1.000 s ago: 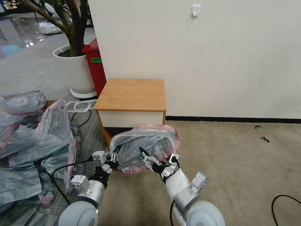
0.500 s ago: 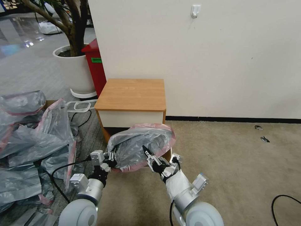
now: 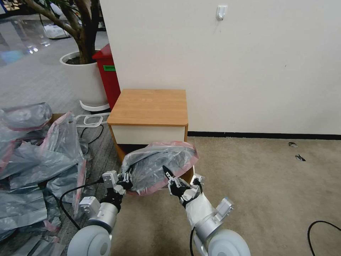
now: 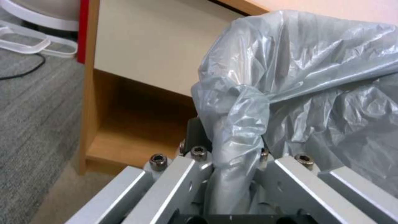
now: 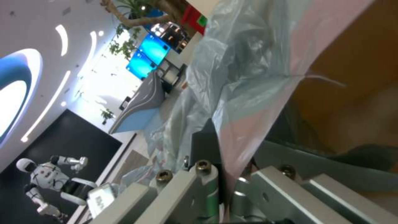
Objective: Pick up the garbage bag from the table and place it over the trash can.
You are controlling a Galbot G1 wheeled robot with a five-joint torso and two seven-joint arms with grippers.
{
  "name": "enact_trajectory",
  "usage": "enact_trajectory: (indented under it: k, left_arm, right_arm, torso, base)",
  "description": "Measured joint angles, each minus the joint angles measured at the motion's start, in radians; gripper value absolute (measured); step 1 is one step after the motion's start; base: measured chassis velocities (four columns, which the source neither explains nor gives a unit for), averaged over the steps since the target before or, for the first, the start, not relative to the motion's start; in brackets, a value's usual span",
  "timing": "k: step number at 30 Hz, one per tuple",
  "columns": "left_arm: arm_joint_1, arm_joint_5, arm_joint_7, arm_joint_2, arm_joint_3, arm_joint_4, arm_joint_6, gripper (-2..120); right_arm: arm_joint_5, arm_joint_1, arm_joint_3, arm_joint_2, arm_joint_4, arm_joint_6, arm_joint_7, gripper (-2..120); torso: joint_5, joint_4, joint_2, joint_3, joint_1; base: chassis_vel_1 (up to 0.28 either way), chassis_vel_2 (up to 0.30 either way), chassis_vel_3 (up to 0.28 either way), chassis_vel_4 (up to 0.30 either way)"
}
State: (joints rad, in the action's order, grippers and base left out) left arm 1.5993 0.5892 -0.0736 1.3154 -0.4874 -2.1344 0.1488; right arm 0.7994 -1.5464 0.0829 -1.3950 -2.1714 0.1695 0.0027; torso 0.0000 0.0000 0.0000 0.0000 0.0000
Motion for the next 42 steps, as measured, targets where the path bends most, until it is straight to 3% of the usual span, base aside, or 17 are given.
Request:
enact_trajectory:
  k: [22, 42]
  left_arm:
    - [-0.027, 0.042, -0.040, 0.018, -0.027, 0.003, 0.042, 3]
    - [-0.025, 0.316, -0.132, 0.041, -0.075, -0.095, 0.160, 3]
  right_arm:
    - [-0.057, -0.055, 0.009, 0.018, -0.015, -0.030, -0.035, 0]
    - [-0.128, -0.111, 0.078, 0.021, 0.079, -0.104, -0.103, 0]
  torso:
    - [0.0000, 0.0000, 0.000, 0.000, 0.000]
    - [0.0001, 0.0000, 0.000, 0.000, 0.000]
  base:
    - [0.000, 0.000, 0.000, 0.000]
    - [0.000, 0.000, 0.000, 0.000]
